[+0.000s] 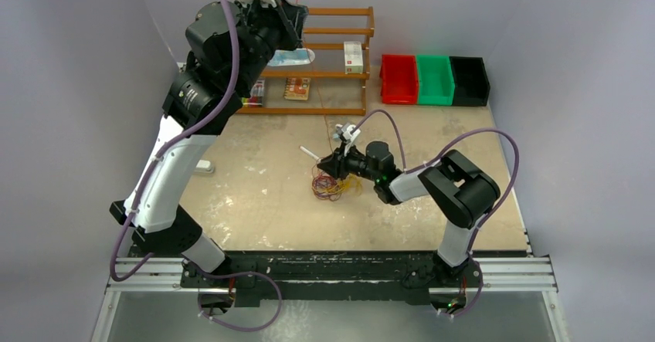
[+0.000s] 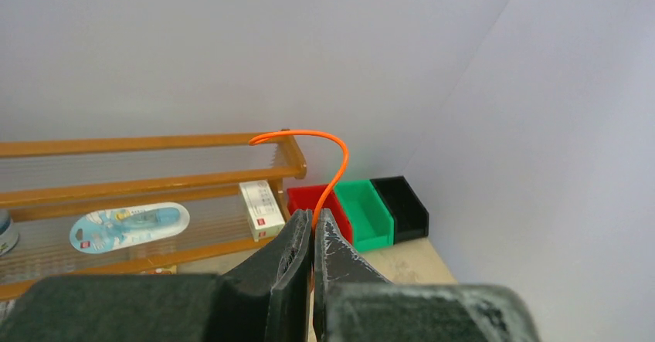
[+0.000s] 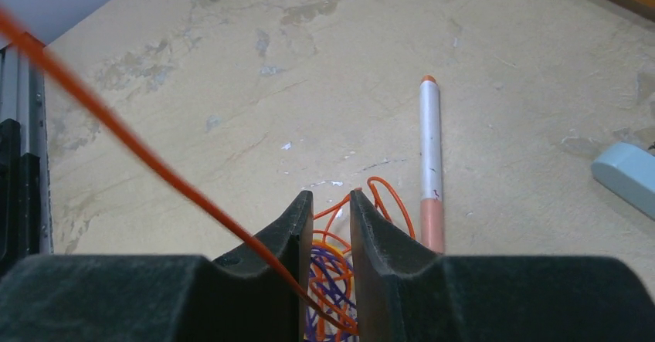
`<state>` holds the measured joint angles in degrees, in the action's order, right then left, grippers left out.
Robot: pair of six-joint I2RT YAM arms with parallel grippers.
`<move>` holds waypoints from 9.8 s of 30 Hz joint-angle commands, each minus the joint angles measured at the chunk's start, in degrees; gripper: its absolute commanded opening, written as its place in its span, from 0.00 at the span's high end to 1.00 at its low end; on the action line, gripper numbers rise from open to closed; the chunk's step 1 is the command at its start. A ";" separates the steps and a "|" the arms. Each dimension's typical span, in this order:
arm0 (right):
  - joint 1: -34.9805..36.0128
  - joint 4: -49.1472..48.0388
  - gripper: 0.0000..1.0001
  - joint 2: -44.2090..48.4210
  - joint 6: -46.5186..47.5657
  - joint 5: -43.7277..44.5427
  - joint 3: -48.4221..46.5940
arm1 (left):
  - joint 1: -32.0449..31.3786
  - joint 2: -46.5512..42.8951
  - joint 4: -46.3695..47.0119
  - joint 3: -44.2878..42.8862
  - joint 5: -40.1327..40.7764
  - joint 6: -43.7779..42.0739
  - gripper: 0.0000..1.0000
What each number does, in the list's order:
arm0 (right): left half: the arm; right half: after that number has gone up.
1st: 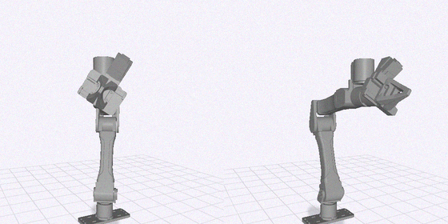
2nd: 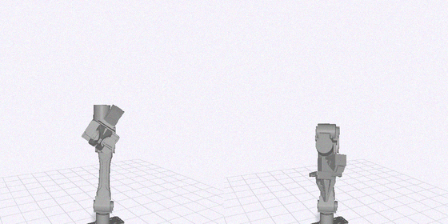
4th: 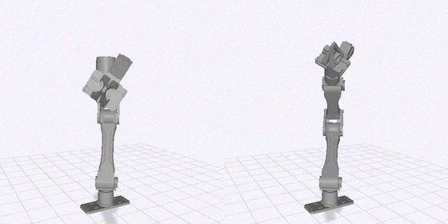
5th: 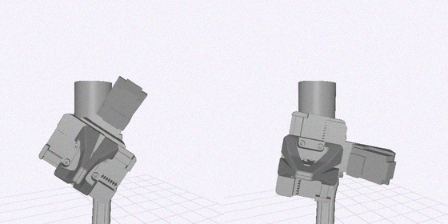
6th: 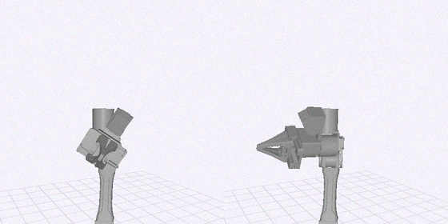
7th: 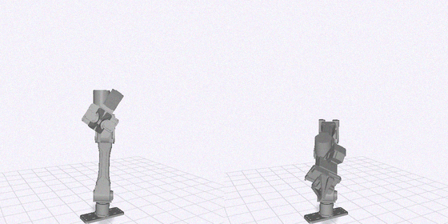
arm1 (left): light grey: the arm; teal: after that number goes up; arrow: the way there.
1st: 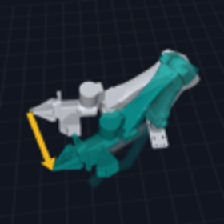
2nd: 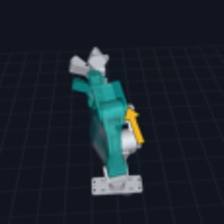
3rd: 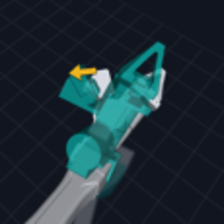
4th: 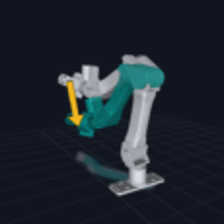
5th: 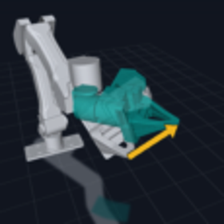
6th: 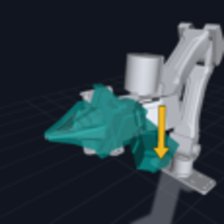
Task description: Untangle the cables
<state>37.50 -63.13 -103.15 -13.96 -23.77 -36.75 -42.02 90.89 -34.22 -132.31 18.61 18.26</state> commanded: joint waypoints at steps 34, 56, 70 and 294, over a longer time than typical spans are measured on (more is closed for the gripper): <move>0.29 -4.64 0.63 -0.87 -3.26 7.23 5.57 | 0.19 0.62 33.03 -7.78 5.01 -16.82 1.00; 0.25 9.30 0.19 21.10 10.05 2.63 -0.04 | 0.23 -6.75 35.01 5.11 0.72 -12.65 1.00; 0.23 8.23 0.45 9.74 10.90 -2.67 -11.35 | 0.20 -10.56 36.30 10.48 1.50 -11.50 1.00; -22.24 42.31 1.00 19.75 -8.62 17.83 -4.32 | 1.22 26.32 43.46 48.98 -28.65 21.63 0.76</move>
<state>15.68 -19.40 -90.48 -21.52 -9.58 -40.36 -42.02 125.47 8.16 -85.65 -11.33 38.81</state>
